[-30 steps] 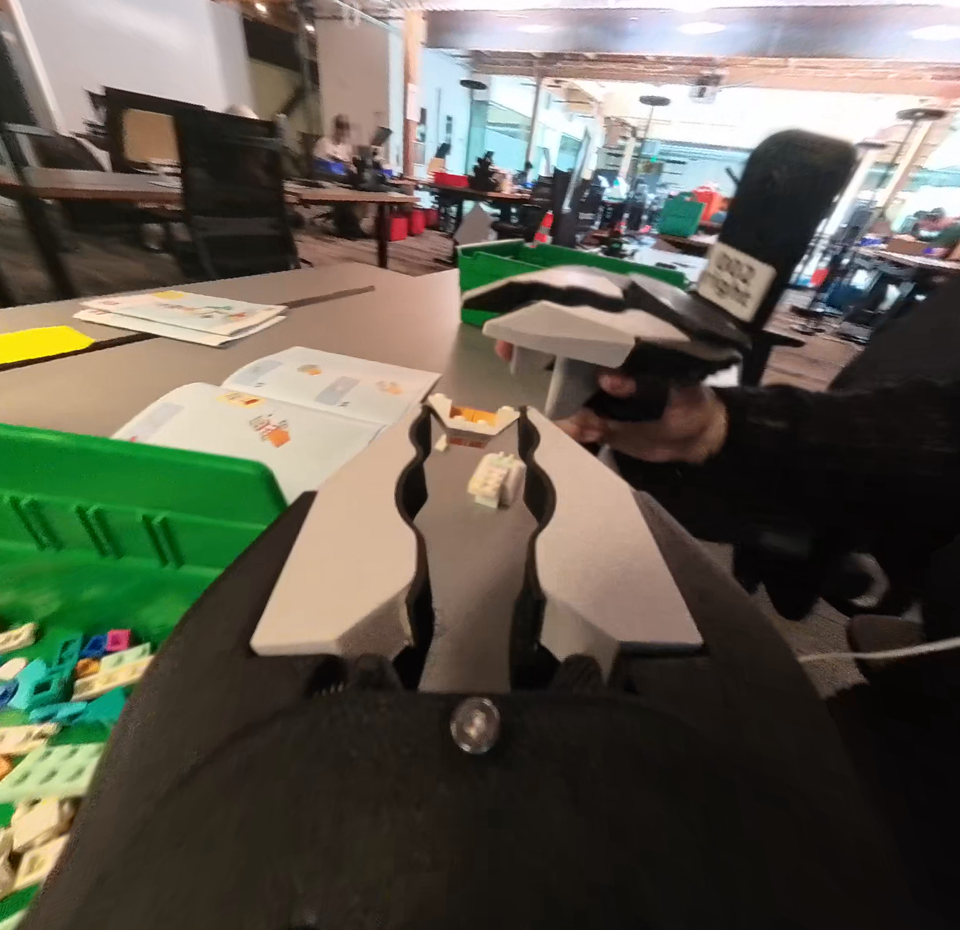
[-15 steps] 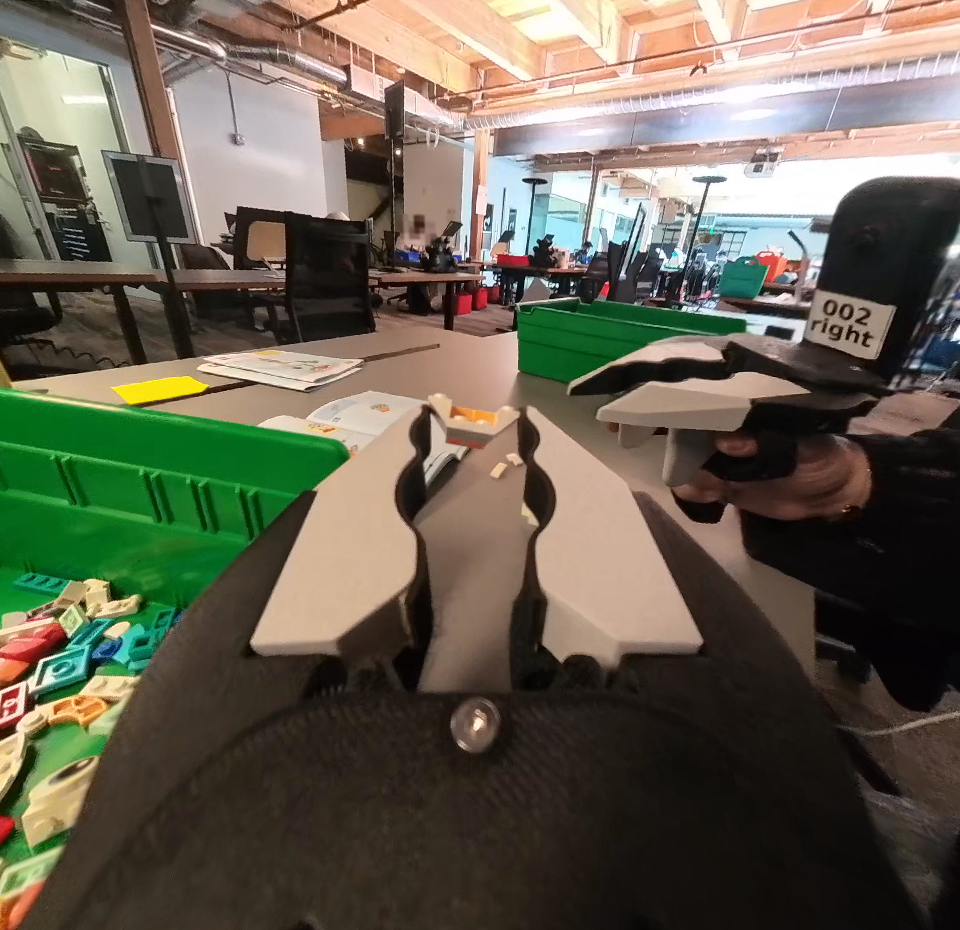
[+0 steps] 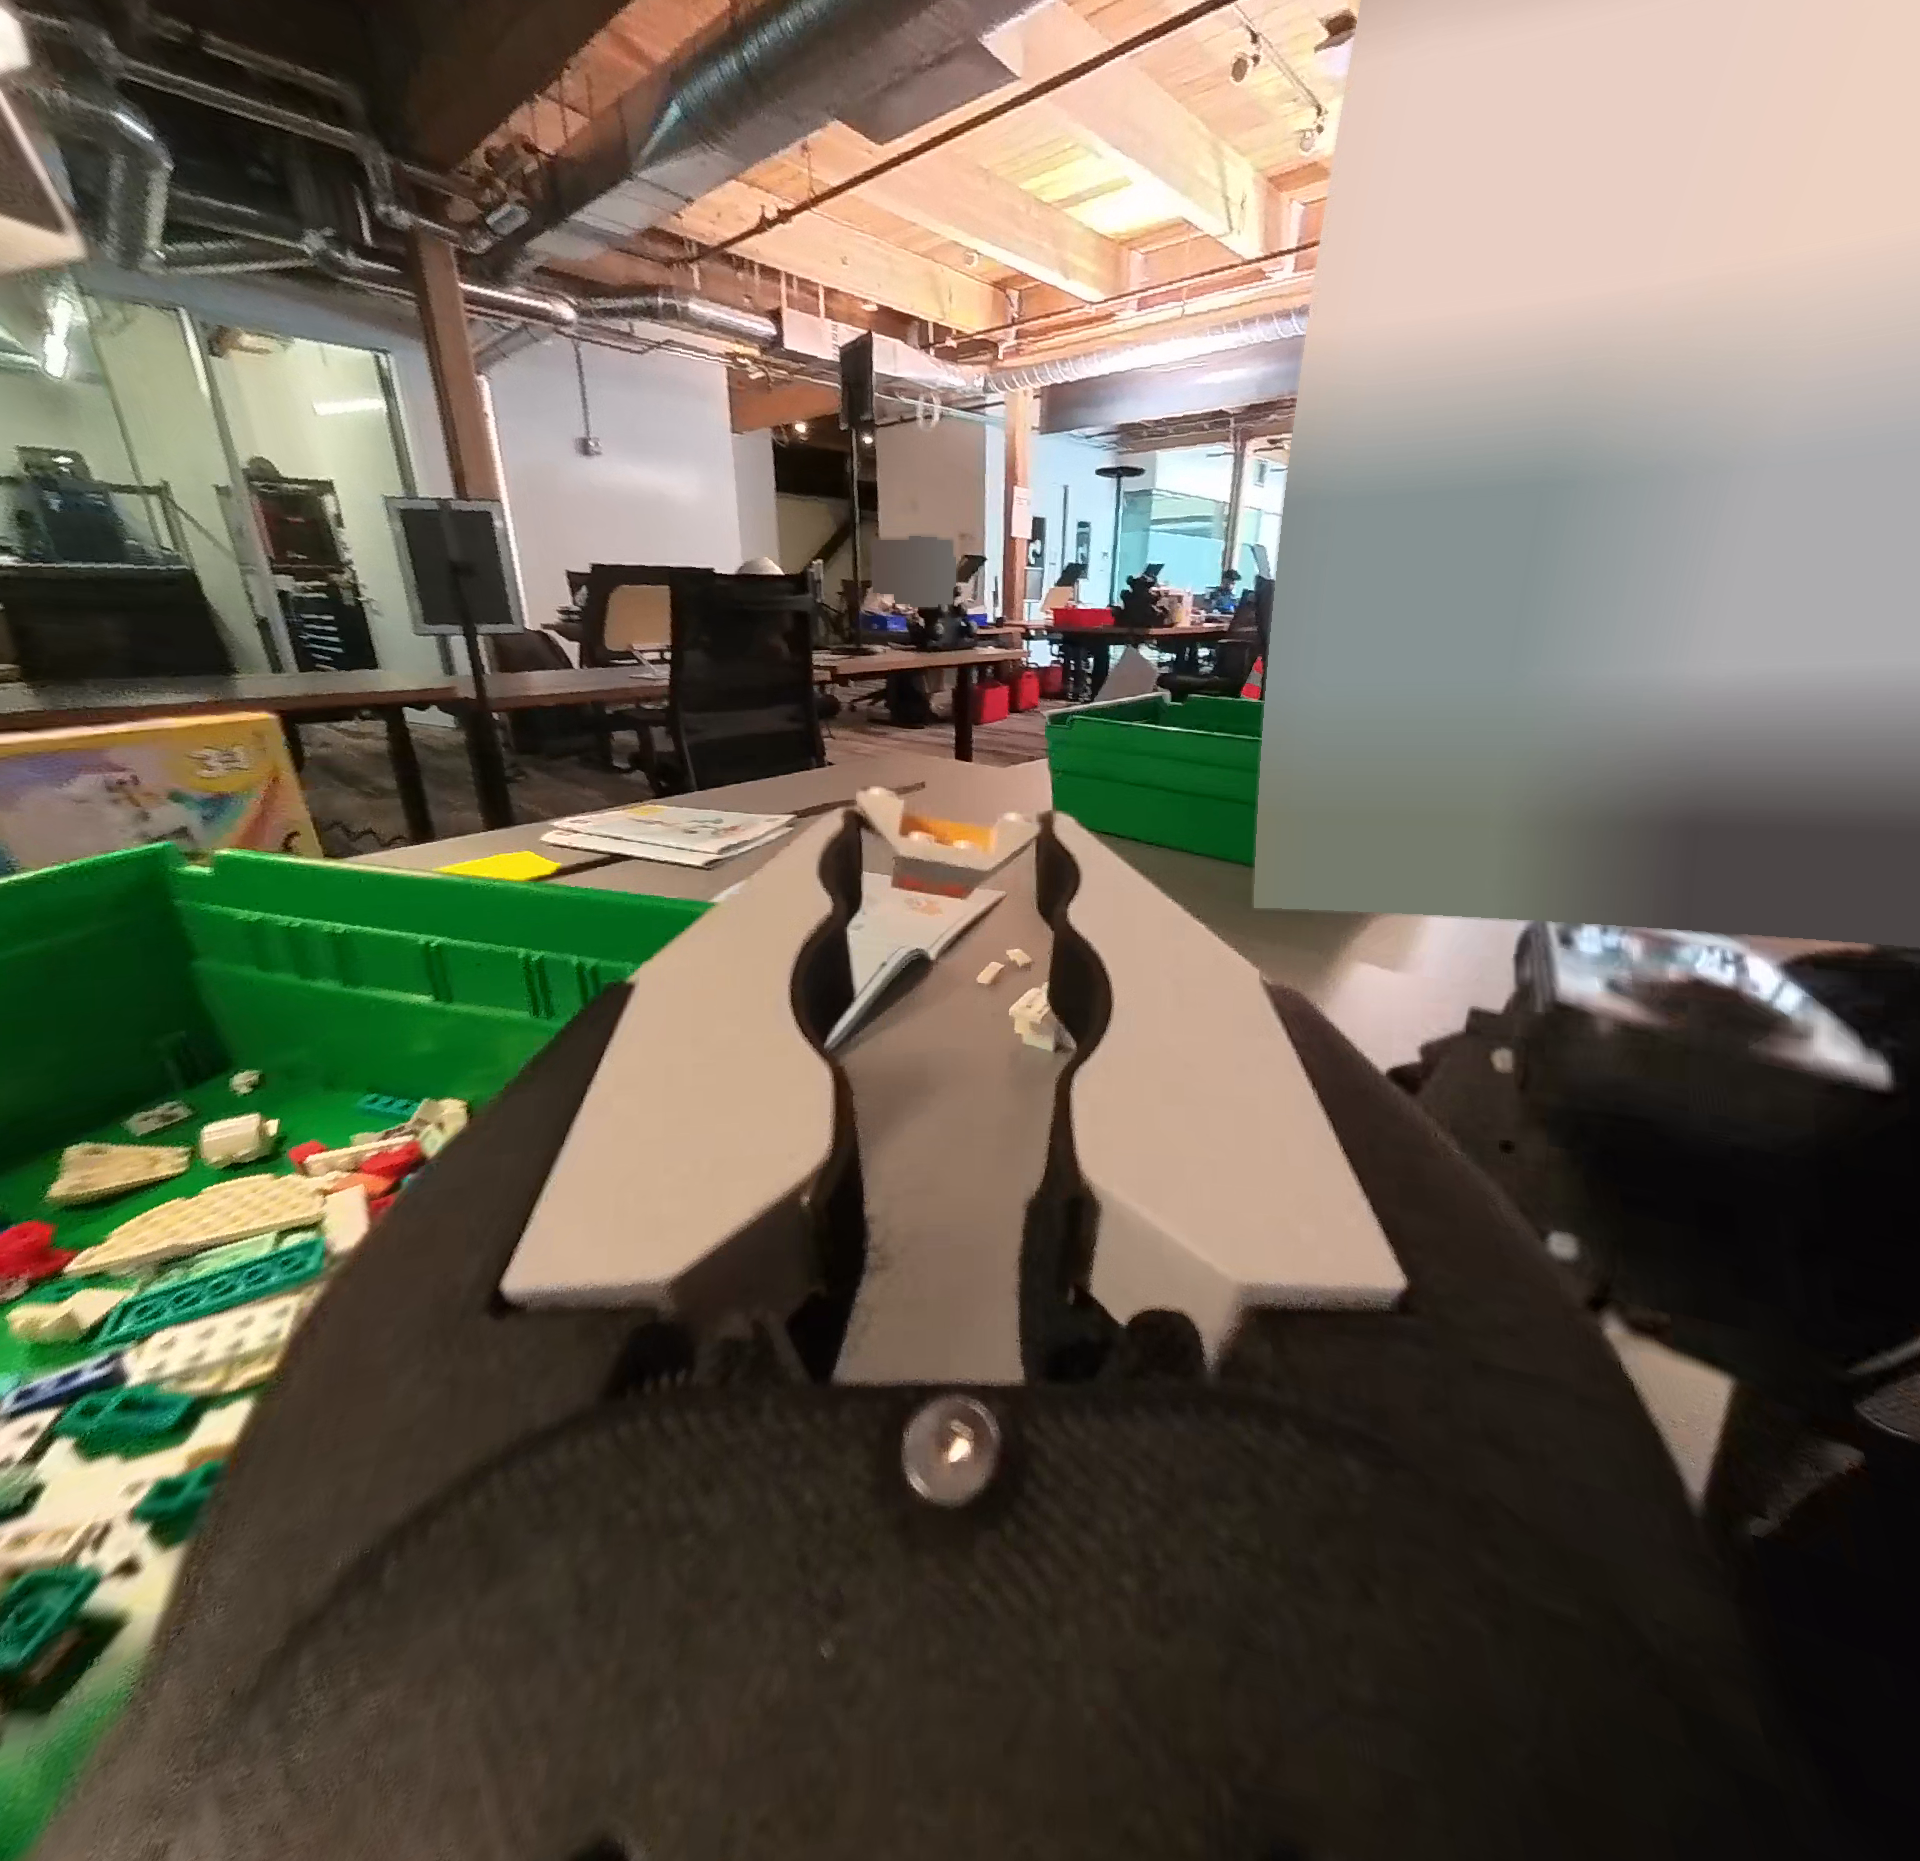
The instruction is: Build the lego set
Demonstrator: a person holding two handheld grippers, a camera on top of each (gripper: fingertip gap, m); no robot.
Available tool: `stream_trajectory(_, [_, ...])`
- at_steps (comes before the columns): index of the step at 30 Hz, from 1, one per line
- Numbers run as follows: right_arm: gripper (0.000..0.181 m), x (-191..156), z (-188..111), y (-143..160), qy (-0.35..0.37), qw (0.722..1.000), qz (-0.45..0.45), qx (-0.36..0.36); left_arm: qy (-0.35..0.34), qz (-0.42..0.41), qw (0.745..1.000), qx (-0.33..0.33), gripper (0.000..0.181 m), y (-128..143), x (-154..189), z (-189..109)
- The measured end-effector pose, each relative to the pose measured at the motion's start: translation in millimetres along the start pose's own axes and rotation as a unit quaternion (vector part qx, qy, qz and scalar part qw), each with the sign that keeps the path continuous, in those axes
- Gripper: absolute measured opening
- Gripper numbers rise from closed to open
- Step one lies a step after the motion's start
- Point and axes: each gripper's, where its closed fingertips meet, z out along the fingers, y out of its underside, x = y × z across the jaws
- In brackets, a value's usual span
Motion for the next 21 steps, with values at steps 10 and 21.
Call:
stream_trajectory(10, [0.011,2,30,-11,0.109,0.986,-0.119,-0.034,-0.014,0.008,1.0,0.016,0.033,-8,6,-44])
stream_trajectory(21, [0.018,-25,75,20,-0.024,0.996,-0.065,-0.049,-0.009,0.002,1.0,0.028,0.033,-29,21,-69])
